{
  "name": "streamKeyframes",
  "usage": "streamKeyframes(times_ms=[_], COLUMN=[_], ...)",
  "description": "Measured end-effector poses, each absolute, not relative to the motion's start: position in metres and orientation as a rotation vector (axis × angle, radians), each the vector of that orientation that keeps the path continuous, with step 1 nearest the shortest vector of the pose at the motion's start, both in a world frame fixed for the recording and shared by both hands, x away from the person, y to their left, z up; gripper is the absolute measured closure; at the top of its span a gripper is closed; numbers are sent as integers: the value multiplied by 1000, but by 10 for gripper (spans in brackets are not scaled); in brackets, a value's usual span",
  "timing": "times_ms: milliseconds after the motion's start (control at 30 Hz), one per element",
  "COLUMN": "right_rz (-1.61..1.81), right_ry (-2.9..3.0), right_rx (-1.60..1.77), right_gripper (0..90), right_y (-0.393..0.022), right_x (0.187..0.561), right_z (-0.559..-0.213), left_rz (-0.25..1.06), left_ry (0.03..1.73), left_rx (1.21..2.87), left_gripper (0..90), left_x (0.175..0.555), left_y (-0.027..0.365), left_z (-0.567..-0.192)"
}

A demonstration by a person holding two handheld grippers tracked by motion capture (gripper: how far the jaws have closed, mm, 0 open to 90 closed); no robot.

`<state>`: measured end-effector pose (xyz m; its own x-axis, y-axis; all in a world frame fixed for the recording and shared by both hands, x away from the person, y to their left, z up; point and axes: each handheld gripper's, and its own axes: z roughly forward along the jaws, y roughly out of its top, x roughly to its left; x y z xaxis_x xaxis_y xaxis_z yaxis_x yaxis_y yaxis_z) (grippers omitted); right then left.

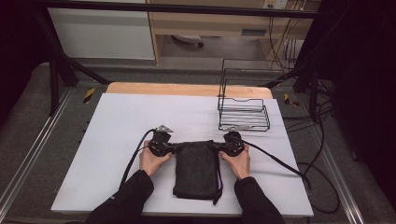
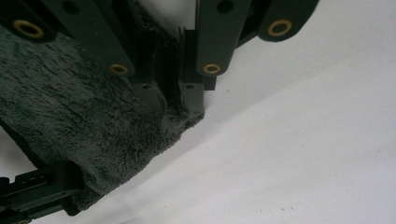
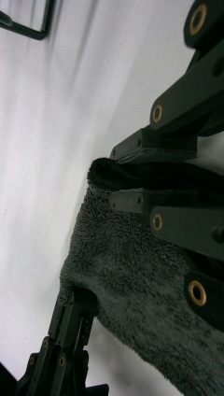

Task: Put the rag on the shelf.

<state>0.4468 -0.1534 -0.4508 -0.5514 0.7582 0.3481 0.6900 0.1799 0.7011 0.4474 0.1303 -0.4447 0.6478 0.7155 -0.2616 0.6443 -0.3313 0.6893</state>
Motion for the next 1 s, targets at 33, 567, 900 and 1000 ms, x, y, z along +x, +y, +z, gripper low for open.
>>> streamKeyframes(times_ms=[33,567,900,1000], right_rz=[1333,1437,1485,1496], right_ry=[2348,2265,2223,2207], right_rx=[1446,1300,1258,1229], right_gripper=[783,782,783,783], right_y=[-154,-156,-157,-157], right_x=[446,425,419,417], right_z=[-449,-419,-407,-401], left_rz=[114,180,231,236], left_ry=[1055,991,951,947], left_rx=[2052,1974,1949,1934], left_gripper=[821,821,822,822], left_x=[447,430,418,416], left_y=[131,139,139,140], left_z=[-443,-414,-397,-392])
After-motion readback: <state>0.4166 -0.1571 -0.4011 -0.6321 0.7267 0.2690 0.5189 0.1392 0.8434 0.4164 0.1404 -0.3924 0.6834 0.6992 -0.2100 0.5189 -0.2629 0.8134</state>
